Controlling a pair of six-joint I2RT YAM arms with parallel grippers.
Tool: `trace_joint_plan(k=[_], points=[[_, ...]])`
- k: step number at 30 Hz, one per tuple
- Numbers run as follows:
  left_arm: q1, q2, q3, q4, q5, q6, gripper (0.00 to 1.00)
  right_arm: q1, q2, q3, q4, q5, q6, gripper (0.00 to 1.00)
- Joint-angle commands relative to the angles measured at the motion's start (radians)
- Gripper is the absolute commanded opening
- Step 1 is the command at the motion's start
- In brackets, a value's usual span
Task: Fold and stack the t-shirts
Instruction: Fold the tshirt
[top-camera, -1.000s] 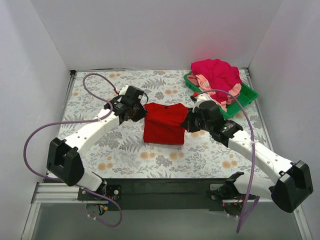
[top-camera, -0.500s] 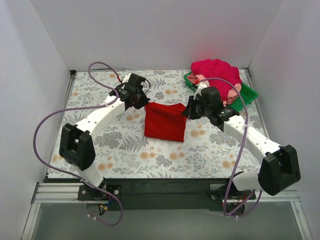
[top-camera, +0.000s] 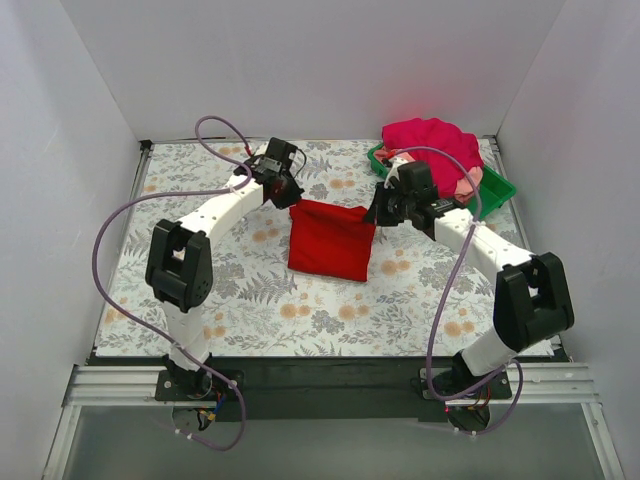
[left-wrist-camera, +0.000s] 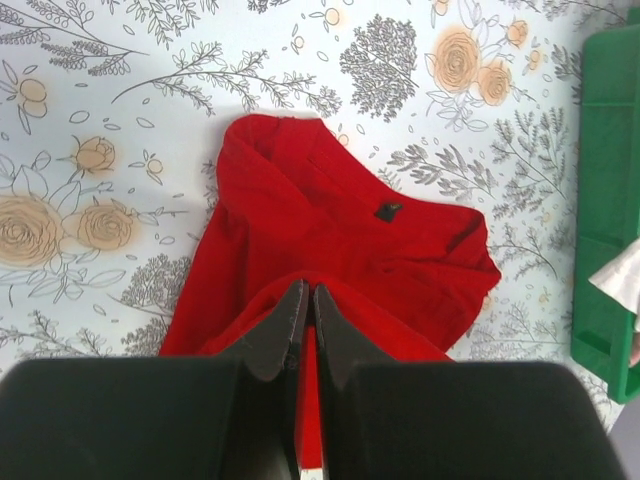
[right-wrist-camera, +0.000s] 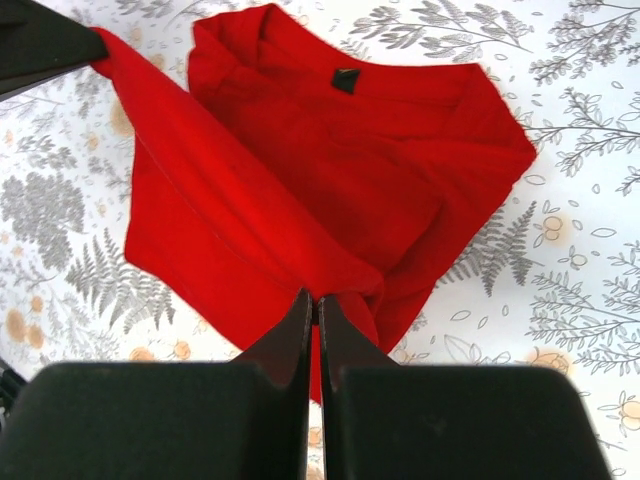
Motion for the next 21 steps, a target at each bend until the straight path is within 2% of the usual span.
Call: trace_joint_plan(k=[1, 4, 6, 9, 10, 12, 13, 14, 15, 21], points=[[0.028, 0.028, 0.06, -0.005, -0.016, 0.027, 0.0, -0.024, 0.05, 0.058, 0.037, 0.008, -0.004, 0.01], [0.035, 0.076, 0.083, -0.002, -0.009, 0.029, 0.0, -0.038, 0.11, 0.08, 0.042, 0.0, -0.004, 0.01], [0.041, 0.111, 0.1, 0.0, -0.001, 0.029, 0.07, -0.046, 0.144, 0.098, 0.044, -0.009, -0.002, 0.04], [0.052, 0.158, 0.127, -0.006, 0.017, 0.023, 0.16, -0.052, 0.228, 0.138, 0.045, -0.029, -0.004, 0.13], [0.058, 0.171, 0.134, -0.005, 0.02, 0.023, 0.35, -0.052, 0.245, 0.162, 0.044, -0.041, -0.008, 0.27], [0.061, 0.189, 0.144, -0.008, 0.03, 0.023, 0.54, -0.057, 0.269, 0.179, 0.044, -0.047, -0.014, 0.43], [0.064, 0.191, 0.154, -0.011, 0.031, 0.026, 0.66, -0.057, 0.285, 0.19, 0.045, -0.052, -0.022, 0.71], [0.064, 0.191, 0.157, -0.012, 0.03, 0.027, 0.86, -0.057, 0.288, 0.202, 0.044, -0.05, -0.03, 0.92], [0.064, 0.188, 0.16, -0.012, 0.03, 0.033, 0.87, -0.057, 0.286, 0.205, 0.044, -0.052, -0.037, 0.98], [0.064, 0.114, 0.128, -0.019, 0.022, 0.04, 0.91, -0.057, 0.19, 0.157, 0.045, -0.035, -0.054, 0.98]])
